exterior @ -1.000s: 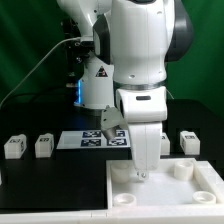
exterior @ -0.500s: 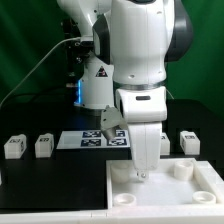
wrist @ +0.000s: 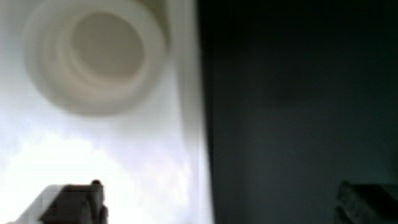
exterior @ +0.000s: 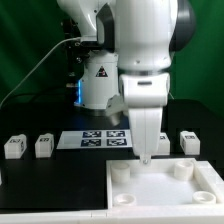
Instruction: Assemble one leg
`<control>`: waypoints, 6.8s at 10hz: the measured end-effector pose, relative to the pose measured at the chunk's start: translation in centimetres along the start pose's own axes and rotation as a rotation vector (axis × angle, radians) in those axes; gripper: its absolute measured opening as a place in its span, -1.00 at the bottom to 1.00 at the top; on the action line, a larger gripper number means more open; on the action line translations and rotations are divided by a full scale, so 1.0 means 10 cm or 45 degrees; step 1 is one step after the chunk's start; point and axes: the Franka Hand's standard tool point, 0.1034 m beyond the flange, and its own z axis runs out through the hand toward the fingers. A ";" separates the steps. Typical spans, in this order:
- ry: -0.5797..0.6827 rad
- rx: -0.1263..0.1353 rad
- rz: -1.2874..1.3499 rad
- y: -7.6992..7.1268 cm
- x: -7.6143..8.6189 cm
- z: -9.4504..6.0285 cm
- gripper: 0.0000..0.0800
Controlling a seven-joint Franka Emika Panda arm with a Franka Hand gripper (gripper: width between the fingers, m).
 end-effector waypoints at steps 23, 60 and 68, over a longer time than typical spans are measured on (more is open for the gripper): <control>-0.896 0.818 1.591 -0.76 1.04 0.27 0.62; 0.461 -0.251 1.554 -0.23 0.92 -1.00 -0.27; 0.534 -0.353 1.496 0.51 0.77 -1.28 -0.27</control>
Offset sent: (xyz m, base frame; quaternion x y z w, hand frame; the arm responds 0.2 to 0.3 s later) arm -0.0119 0.0665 0.0044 0.0029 -0.0041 0.3370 0.9415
